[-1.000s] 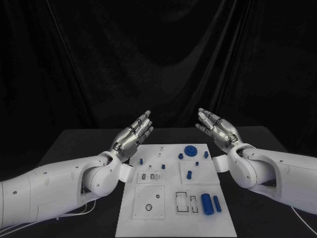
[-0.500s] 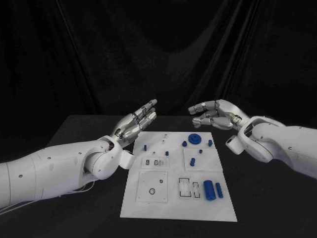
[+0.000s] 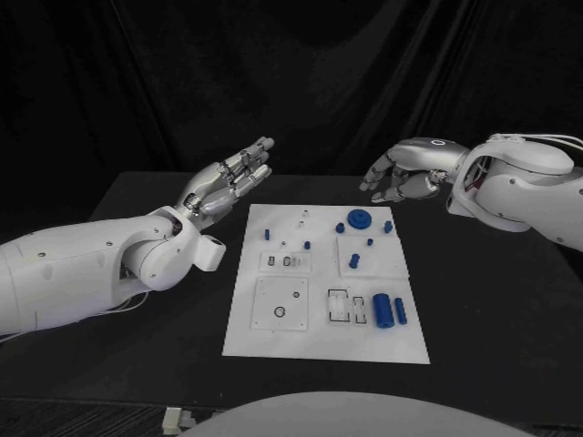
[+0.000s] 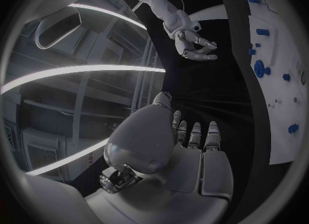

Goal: Assemble the parts on the task board

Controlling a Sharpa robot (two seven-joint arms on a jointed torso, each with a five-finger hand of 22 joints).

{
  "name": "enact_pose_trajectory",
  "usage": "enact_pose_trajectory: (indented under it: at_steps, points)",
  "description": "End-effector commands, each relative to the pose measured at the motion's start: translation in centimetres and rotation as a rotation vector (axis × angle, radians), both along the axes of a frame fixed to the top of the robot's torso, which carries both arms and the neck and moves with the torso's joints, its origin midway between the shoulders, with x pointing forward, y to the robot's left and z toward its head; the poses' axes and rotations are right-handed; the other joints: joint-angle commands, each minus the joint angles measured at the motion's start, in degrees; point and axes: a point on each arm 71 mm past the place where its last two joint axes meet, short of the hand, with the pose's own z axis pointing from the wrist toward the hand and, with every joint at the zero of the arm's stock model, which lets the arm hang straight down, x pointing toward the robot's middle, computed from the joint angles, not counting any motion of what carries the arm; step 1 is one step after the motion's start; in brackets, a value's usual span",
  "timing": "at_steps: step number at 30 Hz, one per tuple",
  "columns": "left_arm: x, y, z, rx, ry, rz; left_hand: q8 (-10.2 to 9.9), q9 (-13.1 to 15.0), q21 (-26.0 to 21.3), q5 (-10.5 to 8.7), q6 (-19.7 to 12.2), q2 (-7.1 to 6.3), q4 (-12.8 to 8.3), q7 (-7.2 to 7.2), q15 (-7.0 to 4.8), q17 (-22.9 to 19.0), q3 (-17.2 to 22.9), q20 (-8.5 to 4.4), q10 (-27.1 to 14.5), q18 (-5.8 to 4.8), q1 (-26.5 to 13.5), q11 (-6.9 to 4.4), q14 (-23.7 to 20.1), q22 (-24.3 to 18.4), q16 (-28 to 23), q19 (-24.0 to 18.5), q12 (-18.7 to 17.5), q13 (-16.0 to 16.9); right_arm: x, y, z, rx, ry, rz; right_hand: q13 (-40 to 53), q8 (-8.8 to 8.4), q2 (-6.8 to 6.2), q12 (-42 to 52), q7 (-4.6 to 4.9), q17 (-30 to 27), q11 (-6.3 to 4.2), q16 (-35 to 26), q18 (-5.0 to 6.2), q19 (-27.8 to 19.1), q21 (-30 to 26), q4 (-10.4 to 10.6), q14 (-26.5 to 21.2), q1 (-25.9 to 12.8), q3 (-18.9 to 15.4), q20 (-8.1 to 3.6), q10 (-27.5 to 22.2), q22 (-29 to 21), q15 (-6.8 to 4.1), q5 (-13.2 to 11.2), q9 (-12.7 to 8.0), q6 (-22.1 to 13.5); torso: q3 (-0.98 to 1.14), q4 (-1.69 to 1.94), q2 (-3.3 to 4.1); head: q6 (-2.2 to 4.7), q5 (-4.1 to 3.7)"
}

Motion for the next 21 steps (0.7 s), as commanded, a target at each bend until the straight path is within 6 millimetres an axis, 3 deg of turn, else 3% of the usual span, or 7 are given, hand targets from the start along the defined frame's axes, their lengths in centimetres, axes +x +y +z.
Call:
enact_pose_trajectory:
  at_steps: [1, 3, 8, 11, 14, 16, 21]
  points:
    - [-0.8, 0.3, 1.8, -0.091, -0.155, -0.015, 0.2, 0.06, 0.29, 0.46, 0.45, -0.08, 0.03, -0.03, 0.35, 0.03, 0.41, 0.31, 0.12, 0.47, 0.77, 0.51, -0.03, 0.03, 0.15, -0.06, 0.22, 0.06, -0.1, -0.2, 0.2, -0.166, -0.139, -0.05, -0.11, -1.27, -1.02, -1.71, -0.31, 1.69, -0.09, 1.26, 0.58, 1.97, 1.79, 0.97, 2.94, -0.41, 0.83, -0.67, 1.5, 1.32, -0.86, 0.29, -0.05, -0.14, -0.55, 1.07, 2.33, 0.56, -1.36]
    - [-1.1, 0.6, 2.0, -0.092, -0.155, -0.014, 0.2, 0.06, 0.29, 0.46, 0.45, -0.08, 0.03, -0.03, 0.35, 0.03, 0.41, 0.31, 0.12, 0.47, 0.77, 0.51, -0.03, 0.03, 0.15, -0.06, 0.22, 0.06, -0.2, -0.1, 0.3, -0.17, -0.153, -0.055, -0.11, -2.34, -1.59, -3.23, -0.93, 3.02, -0.17, 2.65, 0.49, 2.97, 2.95, 1.46, 4.51, -0.57, 1.32, -0.79, 1.17, 2.24, -1.32, 0.2, -0.22, -0.99, -0.64, 1.38, 3.33, 1.36, -1.79]
    - [-1.6, 1.0, 2.4, -0.094, -0.151, -0.013, 0.18, 0.05, 0.24, 0.7, 0.44, -0.13, 0.0, 0.12, 0.39, 0.02, 0.51, 0.34, 0.15, 0.45, 0.95, 0.68, -0.07, 0.0, 0.13, -0.13, 0.22, 0.06, -0.5, 0.0, 0.6, -0.183, -0.197, -0.064, 0.01, -4.29, -2.67, -5.42, -0.7, 7.5, -0.31, 9.25, 0.46, 4.3, 6.59, 2.44, 4.77, -1.03, 3.03, -1.28, 2.73, 5.37, -1.89, 0.1, 0.0, -1.14, -1.05, 2.47, 6.04, 3.93, -3.36]
    - [-1.9, 1.1, 2.5, -0.095, -0.145, -0.017, 0.14, 0.03, 0.17, 1.23, 0.37, -0.16, -0.16, 0.33, 0.52, 0.0, 0.83, 0.41, 0.09, 0.4, 1.4, 0.91, -0.16, -0.04, 0.1, -0.23, 0.21, 0.05, -0.6, 0.1, 0.7, -0.186, -0.217, -0.063, 0.0, -5.12, -3.27, -6.28, -0.31, 8.95, -0.28, 11.44, 0.42, 4.19, 8.07, 2.95, 4.7, -1.59, 3.5, -1.33, 2.96, 6.79, -1.98, -0.23, -0.07, -1.39, -1.29, 2.72, 7.96, 5.77, -3.87]
    - [-2.0, 1.2, 2.6, -0.095, -0.141, -0.02, 0.13, 0.03, 0.15, 1.33, 0.35, -0.17, -0.19, 0.37, 0.55, -0.01, 0.9, 0.43, 0.08, 0.39, 1.49, 0.95, -0.17, -0.05, 0.09, -0.24, 0.2, 0.05, -0.7, 0.2, 0.7, -0.187, -0.228, -0.06, -0.01, -5.94, -3.8, -7.35, 0.37, 10.49, -0.14, 14.47, 0.36, 4.2, 10.49, 3.13, 4.63, -1.89, 4.22, -1.34, 3.33, 9.13, -1.92, -0.33, -0.45, -1.39, -1.43, 2.99, 8.9, 6.49, -4.21]
    - [-2.0, 1.2, 2.6, -0.093, -0.136, -0.022, 0.11, 0.02, 0.16, 1.46, 0.28, -0.19, -0.25, 0.41, 0.55, -0.01, 0.98, 0.43, 0.01, 0.38, 1.6, 1.0, -0.17, -0.05, 0.09, -0.24, 0.19, 0.03, -0.6, 0.2, 0.7, -0.189, -0.231, -0.059, -0.02, -6.1, -3.88, -7.63, 0.45, 10.81, -0.14, 15.18, 0.28, 4.21, 11.39, 3.17, 4.63, -1.99, 4.37, -1.35, 3.32, 10.21, -1.95, -0.43, -0.53, -1.35, -1.5, 3.25, 10.02, 7.62, -4.59]
    - [-2.0, 1.4, 2.6, -0.088, -0.126, -0.023, 0.06, -0.01, 0.09, 1.51, 0.07, -0.18, -0.32, 0.5, 0.61, -0.04, 1.14, 0.45, -0.15, 0.35, 1.78, 1.09, -0.29, -0.09, 0.05, -0.32, 0.16, 0.0, -0.5, 0.4, 0.7, -0.188, -0.237, -0.05, 0.0, -6.5, -4.25, -8.31, 0.46, 11.59, -0.07, 16.9, 0.01, 4.12, 13.8, 3.2, 4.44, -2.3, 4.58, -1.29, 3.21, 13.13, -1.91, -0.85, -0.74, -1.37, -1.41, 3.37, 11.4, 9.07, -5.04]
